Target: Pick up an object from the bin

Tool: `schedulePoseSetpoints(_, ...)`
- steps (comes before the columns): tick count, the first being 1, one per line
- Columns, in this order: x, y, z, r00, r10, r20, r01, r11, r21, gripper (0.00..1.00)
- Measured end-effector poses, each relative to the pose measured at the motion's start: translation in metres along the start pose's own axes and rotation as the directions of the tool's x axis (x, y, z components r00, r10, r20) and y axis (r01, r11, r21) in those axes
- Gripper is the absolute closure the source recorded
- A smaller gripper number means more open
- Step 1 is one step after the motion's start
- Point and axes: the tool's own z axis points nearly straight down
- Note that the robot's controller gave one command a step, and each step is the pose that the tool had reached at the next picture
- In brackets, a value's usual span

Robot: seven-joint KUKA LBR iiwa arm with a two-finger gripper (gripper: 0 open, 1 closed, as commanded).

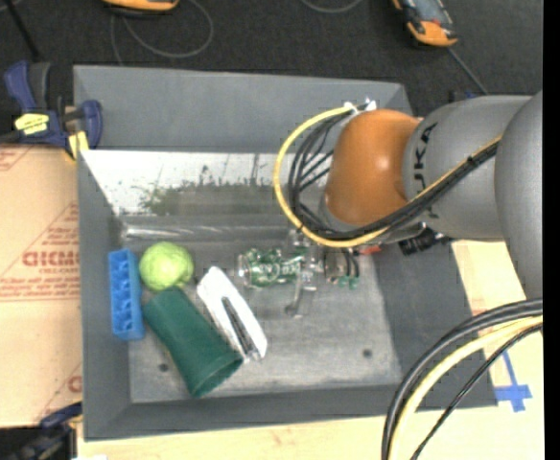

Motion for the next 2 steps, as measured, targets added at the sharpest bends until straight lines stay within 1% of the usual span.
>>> schedulePoseSetpoints(1, 0.000, 0.000, 0.000, 1.000, 0.000, 0.000, 0.000, 1.000, 0.000, 0.00)
schedulePoseSetpoints(2, 0.000, 0.010, 0.013, 0.993, 0.118, -0.007, -0.118, 0.993, 0.001, 1.00)
